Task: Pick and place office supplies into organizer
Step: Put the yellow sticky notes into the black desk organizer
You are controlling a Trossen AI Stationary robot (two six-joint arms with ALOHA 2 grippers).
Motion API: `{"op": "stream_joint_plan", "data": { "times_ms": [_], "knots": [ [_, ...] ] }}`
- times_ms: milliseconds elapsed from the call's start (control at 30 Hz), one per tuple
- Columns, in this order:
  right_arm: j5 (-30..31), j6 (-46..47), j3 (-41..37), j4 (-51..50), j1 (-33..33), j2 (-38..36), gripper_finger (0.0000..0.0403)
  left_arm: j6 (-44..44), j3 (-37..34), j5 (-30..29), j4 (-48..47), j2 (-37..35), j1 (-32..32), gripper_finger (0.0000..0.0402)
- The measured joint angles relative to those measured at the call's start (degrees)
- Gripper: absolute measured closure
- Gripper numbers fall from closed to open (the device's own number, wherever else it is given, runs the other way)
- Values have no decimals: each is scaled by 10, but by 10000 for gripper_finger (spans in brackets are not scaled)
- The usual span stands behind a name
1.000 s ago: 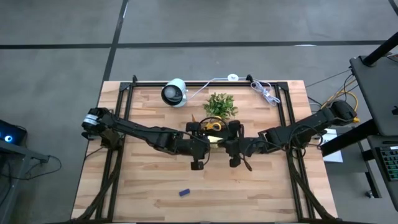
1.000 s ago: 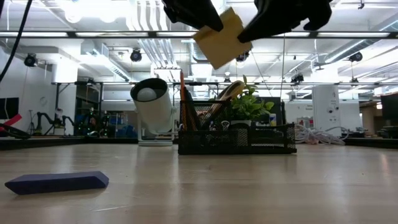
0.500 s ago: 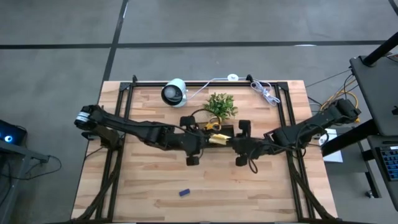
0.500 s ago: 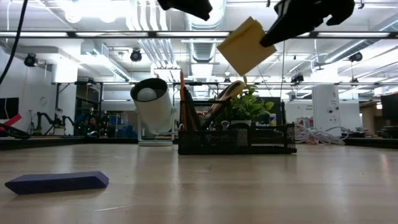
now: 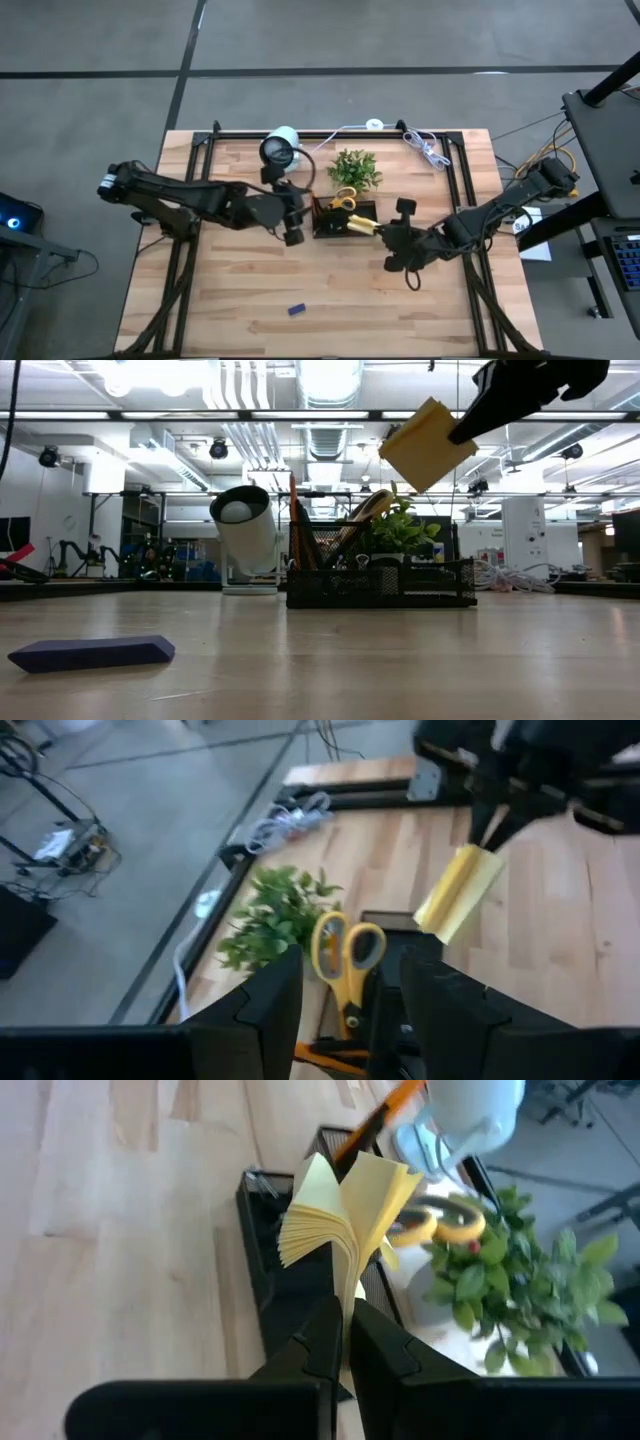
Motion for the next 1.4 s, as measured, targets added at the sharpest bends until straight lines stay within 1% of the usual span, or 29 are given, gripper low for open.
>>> {"op": "stream_joint_plan", "data": {
  "times_ms": [133,267,333,500,600,700,800,1000,1067,1267,1400],
  "knots": [
    [12,54,0,-35,0,3,395,1,-9,-18,-4,-33,0,250],
    [27,80,0,-31,-1,22,395,1,-9,-33,-19,-54,0,250],
    [30,101,0,-32,-1,39,395,1,-9,-34,-29,-63,0,250],
    [67,170,1,-34,-1,90,395,0,-9,-37,-57,-81,0,250],
    [85,183,9,-35,-1,123,395,-3,-10,-39,-76,-87,0,250],
    [90,183,24,-39,-4,160,395,-3,-10,-39,-89,-93,0,250],
    [92,185,47,-67,-5,203,395,-3,-10,-39,-102,-98,0,250],
    [115,247,113,-196,-5,277,395,-4,-10,-39,-120,-108,-1,250],
    [116,268,132,-225,-6,297,395,-3,-10,-38,-124,-111,-1,250],
    [116,279,164,-229,-13,335,395,-3,-10,-39,-130,-117,-1,250],
    [116,300,169,-234,-27,338,395,-3,-10,-38,-131,-120,-1,250]
  ]
}}
